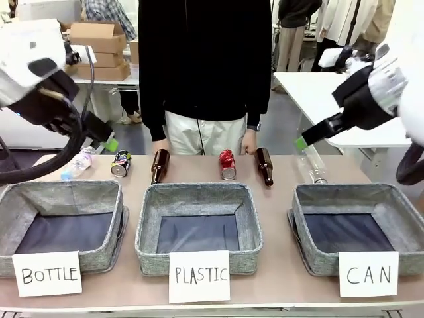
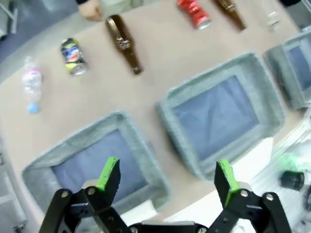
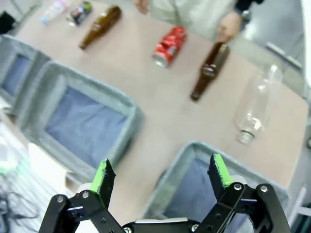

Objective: Sort the can waste into the basket.
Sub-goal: Pick up the can waste from the table and place it in the right Fabric basket.

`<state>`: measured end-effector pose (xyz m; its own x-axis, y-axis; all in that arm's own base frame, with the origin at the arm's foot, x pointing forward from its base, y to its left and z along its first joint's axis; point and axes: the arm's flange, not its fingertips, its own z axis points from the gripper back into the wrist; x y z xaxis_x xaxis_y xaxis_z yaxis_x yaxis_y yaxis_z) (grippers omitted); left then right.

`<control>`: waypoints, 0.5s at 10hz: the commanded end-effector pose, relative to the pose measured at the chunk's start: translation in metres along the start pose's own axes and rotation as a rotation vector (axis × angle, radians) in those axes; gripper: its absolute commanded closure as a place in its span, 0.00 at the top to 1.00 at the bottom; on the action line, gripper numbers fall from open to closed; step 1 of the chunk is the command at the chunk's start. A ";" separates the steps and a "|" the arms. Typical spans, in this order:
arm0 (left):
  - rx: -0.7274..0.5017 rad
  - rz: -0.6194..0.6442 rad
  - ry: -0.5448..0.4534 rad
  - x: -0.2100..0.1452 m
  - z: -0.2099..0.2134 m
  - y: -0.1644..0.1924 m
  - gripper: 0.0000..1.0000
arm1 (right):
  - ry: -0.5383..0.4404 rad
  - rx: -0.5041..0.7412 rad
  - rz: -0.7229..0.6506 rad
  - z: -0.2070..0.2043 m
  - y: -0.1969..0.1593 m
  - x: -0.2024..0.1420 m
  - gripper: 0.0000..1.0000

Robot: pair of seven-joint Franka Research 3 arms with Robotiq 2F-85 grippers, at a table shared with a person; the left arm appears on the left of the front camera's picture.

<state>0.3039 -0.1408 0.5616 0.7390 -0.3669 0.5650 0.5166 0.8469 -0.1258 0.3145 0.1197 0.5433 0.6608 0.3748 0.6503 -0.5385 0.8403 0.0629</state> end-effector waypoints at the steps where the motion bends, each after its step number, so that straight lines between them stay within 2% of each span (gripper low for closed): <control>1: -0.644 0.229 -0.113 -0.005 0.035 0.035 1.00 | -0.094 0.559 -0.430 0.033 -0.024 -0.007 1.00; 2: -0.915 0.365 -0.222 -0.018 0.052 0.070 1.00 | -0.091 0.798 -0.652 0.050 -0.049 -0.023 1.00; 4: -0.972 0.620 -0.370 -0.047 0.059 0.115 1.00 | -0.193 0.964 -0.935 0.062 -0.096 -0.058 1.00; 5: -0.993 0.688 -0.397 -0.058 0.055 0.125 1.00 | -0.240 0.955 -1.039 0.062 -0.115 -0.075 1.00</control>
<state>0.3024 0.0100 0.5805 0.8231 0.0684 0.5638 0.4985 0.3885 -0.7749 0.2927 -0.0092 0.5527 0.8559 -0.0534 0.5144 -0.4418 0.4415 0.7810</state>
